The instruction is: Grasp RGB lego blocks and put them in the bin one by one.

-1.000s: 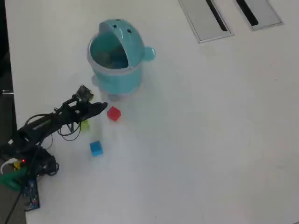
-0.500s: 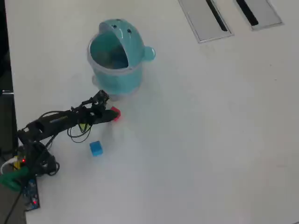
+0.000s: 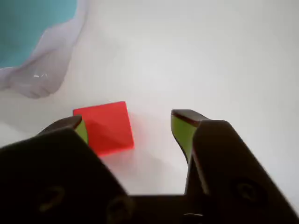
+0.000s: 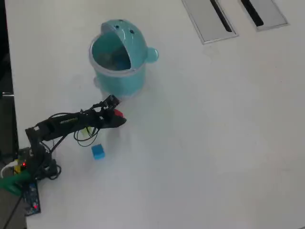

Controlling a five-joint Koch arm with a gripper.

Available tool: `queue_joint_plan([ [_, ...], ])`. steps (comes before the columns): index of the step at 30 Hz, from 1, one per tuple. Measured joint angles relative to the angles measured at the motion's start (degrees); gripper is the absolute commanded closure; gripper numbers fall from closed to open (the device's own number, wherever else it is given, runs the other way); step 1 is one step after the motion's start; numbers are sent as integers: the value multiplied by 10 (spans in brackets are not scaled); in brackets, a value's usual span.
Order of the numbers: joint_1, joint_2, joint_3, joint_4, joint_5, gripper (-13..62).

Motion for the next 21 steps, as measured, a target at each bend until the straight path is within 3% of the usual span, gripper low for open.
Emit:
queue_joint_plan([
  [21,-30,-62,-23,22,0,151],
])
